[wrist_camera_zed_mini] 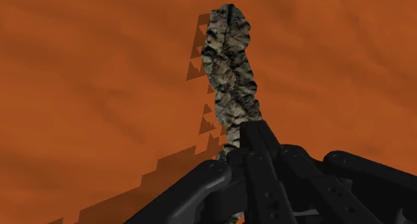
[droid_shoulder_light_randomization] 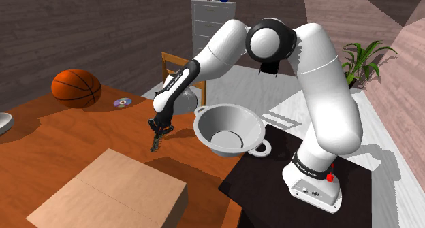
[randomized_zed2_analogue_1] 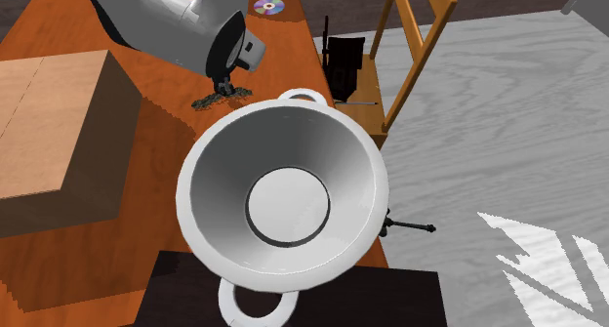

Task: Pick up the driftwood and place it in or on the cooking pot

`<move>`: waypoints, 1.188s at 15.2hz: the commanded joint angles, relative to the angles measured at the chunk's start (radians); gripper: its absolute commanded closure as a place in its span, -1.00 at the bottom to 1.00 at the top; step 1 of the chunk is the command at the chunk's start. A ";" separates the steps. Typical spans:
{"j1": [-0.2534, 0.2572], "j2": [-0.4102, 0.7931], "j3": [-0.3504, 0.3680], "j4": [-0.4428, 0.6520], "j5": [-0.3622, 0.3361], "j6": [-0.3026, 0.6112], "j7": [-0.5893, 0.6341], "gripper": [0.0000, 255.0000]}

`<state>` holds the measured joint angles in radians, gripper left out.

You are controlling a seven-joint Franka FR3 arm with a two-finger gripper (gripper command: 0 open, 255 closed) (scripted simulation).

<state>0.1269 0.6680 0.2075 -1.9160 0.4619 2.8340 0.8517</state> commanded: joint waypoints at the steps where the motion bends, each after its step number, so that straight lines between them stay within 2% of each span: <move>1: 0.000 0.000 0.000 0.000 0.000 0.000 0.000 -1.00; 2: 0.136 0.008 -0.166 0.112 -0.154 -0.208 0.119 -1.00; 3: 0.232 0.054 -0.279 0.263 -0.265 -0.422 0.177 -1.00; 4: 0.233 0.064 -0.281 0.290 -0.292 -0.455 0.190 -1.00; 11: 0.229 0.143 -0.270 0.314 -0.287 -0.400 0.188 -1.00; 18: 0.229 0.143 -0.270 0.314 -0.287 -0.400 0.188 -1.00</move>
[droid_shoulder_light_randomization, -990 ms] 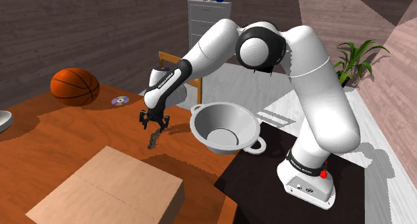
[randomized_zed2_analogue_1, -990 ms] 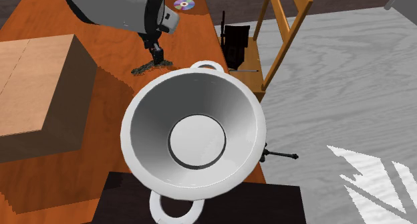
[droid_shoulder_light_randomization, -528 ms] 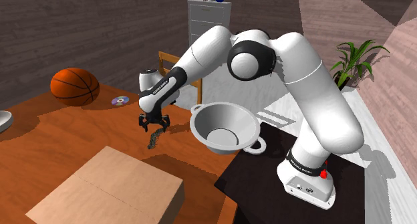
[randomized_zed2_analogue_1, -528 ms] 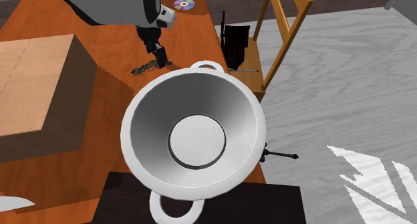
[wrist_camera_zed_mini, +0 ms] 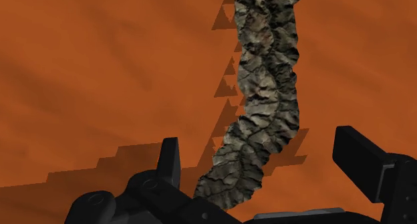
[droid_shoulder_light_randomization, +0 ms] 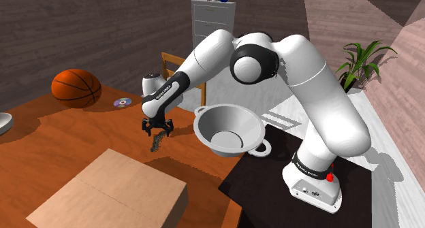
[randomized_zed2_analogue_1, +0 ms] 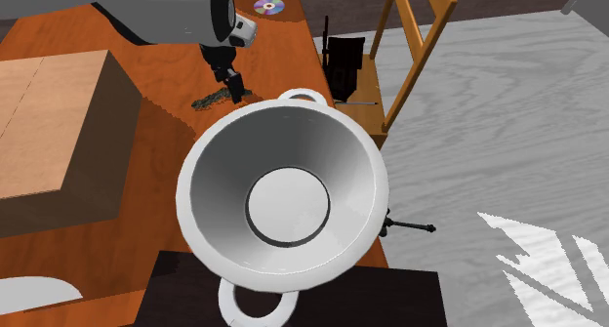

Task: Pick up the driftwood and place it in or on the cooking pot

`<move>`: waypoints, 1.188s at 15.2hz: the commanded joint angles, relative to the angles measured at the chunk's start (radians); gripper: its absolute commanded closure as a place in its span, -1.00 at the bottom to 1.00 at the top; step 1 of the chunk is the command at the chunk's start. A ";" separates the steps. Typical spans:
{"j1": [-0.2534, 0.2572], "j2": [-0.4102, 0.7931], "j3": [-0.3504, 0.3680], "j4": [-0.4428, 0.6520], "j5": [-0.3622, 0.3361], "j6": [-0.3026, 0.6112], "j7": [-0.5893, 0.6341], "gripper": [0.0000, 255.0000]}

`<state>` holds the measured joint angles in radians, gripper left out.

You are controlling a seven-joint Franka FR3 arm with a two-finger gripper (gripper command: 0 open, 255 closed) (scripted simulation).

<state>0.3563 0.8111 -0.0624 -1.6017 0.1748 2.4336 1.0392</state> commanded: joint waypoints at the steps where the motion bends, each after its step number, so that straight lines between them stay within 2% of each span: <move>1: 0.000 0.000 0.000 0.000 0.000 0.000 0.000 -1.00; 2: 0.000 0.000 0.000 0.000 0.000 0.000 0.000 1.00; 10: -0.002 0.004 0.000 0.006 0.000 -0.002 -0.002 1.00; 18: 0.005 -0.071 -0.007 -0.018 -0.007 -0.052 0.008 1.00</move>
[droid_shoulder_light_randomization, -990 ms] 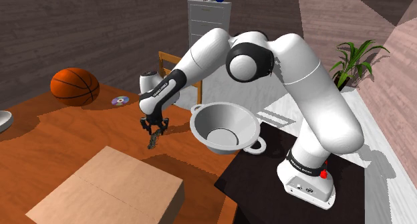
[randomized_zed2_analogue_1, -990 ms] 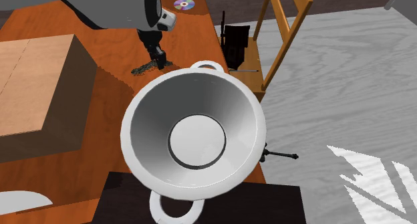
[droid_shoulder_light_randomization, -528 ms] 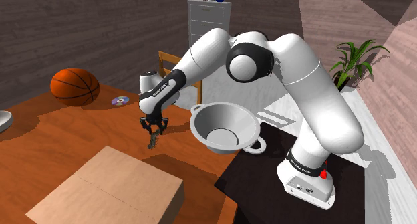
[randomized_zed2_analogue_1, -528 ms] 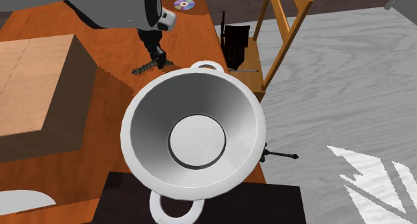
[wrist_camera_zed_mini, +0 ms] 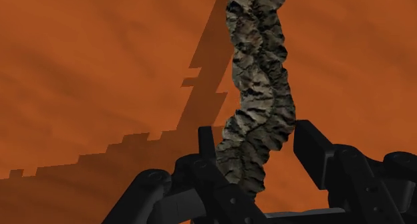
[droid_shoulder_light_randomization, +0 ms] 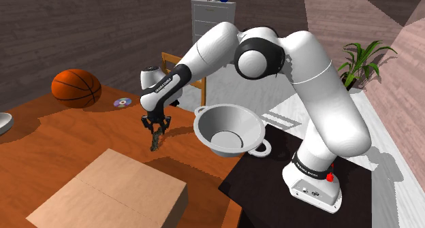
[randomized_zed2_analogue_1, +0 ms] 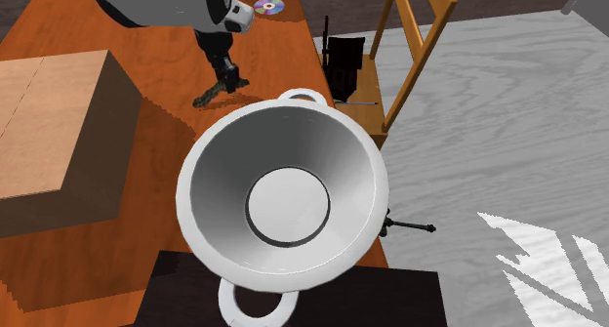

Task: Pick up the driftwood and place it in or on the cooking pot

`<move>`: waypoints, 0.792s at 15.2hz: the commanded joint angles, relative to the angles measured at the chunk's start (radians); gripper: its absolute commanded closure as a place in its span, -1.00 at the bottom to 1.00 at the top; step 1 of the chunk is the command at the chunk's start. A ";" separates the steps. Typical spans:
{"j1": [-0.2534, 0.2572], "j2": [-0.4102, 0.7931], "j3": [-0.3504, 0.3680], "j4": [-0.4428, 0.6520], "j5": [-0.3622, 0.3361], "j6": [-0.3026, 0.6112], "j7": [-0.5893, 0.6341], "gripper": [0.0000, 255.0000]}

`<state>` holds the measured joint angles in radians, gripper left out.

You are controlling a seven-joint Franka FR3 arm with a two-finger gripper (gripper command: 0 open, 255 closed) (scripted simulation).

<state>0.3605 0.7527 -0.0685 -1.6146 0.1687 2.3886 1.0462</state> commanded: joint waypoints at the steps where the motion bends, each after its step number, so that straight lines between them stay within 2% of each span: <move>1: 0.001 -0.022 -0.002 -0.006 -0.002 -0.016 0.002 1.00; 11: 0.006 -0.096 -0.010 -0.013 -0.012 -0.083 0.012 1.00; 12: 0.006 -0.096 -0.010 -0.013 -0.012 -0.083 0.012 -1.00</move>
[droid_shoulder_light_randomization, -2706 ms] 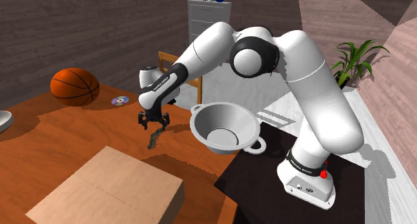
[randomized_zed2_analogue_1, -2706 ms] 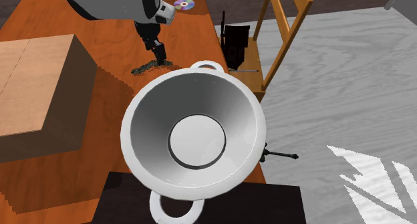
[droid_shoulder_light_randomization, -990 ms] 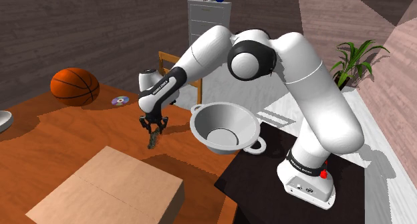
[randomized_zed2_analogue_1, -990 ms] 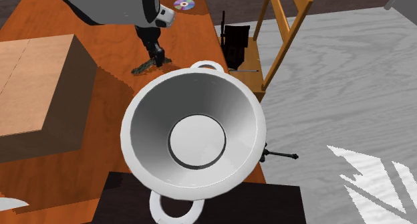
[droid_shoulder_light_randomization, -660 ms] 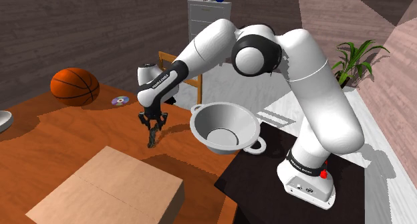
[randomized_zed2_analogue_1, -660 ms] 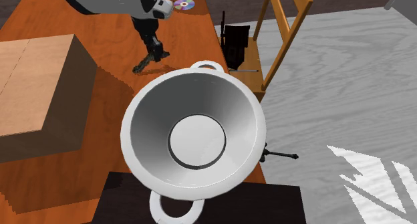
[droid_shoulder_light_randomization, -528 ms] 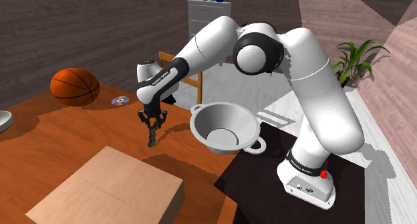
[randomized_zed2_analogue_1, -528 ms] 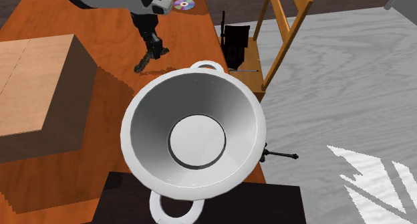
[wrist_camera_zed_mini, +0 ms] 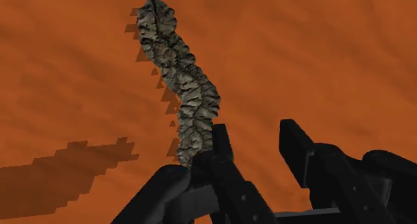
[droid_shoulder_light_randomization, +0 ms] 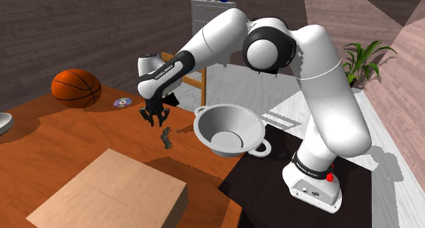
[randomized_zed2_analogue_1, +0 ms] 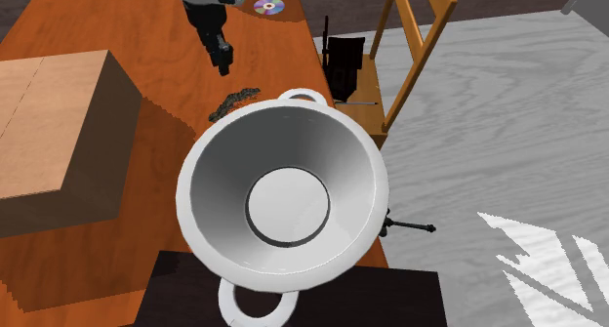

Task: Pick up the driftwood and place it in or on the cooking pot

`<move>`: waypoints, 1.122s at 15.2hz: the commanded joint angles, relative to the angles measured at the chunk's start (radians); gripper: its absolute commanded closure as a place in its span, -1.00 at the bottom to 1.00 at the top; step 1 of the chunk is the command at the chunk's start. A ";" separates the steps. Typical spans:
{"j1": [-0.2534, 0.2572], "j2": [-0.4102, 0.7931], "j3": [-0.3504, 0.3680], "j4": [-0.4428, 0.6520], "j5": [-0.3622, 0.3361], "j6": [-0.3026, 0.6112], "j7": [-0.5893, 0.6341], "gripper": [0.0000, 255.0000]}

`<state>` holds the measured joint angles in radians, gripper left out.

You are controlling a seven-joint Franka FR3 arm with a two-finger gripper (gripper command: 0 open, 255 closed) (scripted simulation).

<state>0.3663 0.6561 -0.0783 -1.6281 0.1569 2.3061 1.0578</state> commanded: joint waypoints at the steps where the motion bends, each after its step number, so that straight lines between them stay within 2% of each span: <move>1: -0.009 0.009 0.003 -0.013 -0.001 0.013 -0.027 -1.00; 4: -0.038 0.042 0.013 -0.046 -0.006 0.050 -0.108 -1.00; 12: -0.040 0.118 0.021 -0.032 0.001 0.111 -0.114 -1.00; 17: -0.040 0.118 0.021 -0.032 0.001 0.111 -0.114 -1.00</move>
<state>0.3269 0.7737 -0.0571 -1.6608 0.1578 2.4172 0.9436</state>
